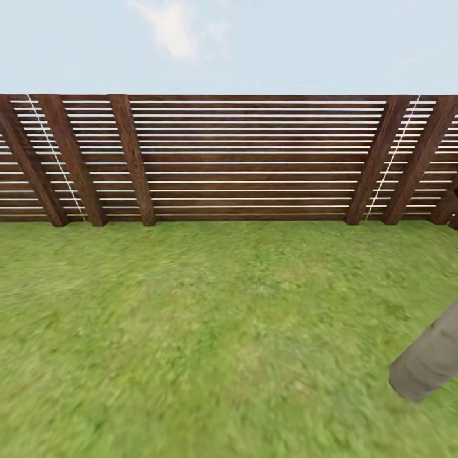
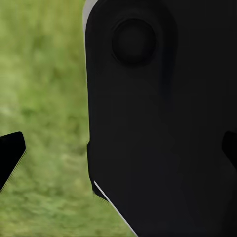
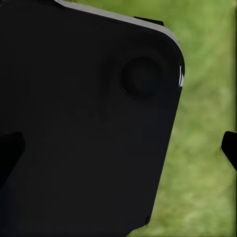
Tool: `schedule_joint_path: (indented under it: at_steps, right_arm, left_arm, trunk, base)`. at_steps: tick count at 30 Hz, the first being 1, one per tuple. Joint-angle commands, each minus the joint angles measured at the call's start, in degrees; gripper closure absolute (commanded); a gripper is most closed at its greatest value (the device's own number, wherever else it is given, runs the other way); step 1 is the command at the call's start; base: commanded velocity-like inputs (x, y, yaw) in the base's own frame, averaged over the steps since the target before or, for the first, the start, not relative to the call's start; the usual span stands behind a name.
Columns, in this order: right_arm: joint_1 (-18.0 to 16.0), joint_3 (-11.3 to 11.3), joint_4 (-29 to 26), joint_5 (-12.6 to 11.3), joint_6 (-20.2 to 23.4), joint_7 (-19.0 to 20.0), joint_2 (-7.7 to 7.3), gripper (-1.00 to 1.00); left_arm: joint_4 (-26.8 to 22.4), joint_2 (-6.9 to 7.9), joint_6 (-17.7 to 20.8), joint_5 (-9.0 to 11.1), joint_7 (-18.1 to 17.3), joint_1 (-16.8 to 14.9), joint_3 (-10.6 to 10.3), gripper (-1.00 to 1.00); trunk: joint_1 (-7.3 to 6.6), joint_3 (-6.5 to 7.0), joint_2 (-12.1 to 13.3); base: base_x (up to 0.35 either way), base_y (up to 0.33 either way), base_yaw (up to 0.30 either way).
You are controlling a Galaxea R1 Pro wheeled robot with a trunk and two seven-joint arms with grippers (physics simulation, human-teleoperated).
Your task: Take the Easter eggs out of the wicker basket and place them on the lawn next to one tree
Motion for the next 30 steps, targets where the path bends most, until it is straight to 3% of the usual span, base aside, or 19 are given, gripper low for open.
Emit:
schedule_joint_path:
  at_steps: [1,30]
  right_arm:
    - [0.0,0.2,0.0,0.2,-0.1,0.0,0.00,-1.00]
    - [0.0,-0.1,0.2,0.0,-0.2,0.0,0.02,-1.00]
  left_arm:
    - [0.0,0.00,0.0,0.1,0.0,0.0,0.0,-1.00]
    - [0.0,-0.08,0.0,0.0,0.0,0.0,0.0,-1.00]
  trunk:
    - [0.03,-0.04,0.0]
    - [0.03,-0.04,0.0]
  base:
    - [0.322,0.000,0.000]
    - [0.322,0.000,0.000]
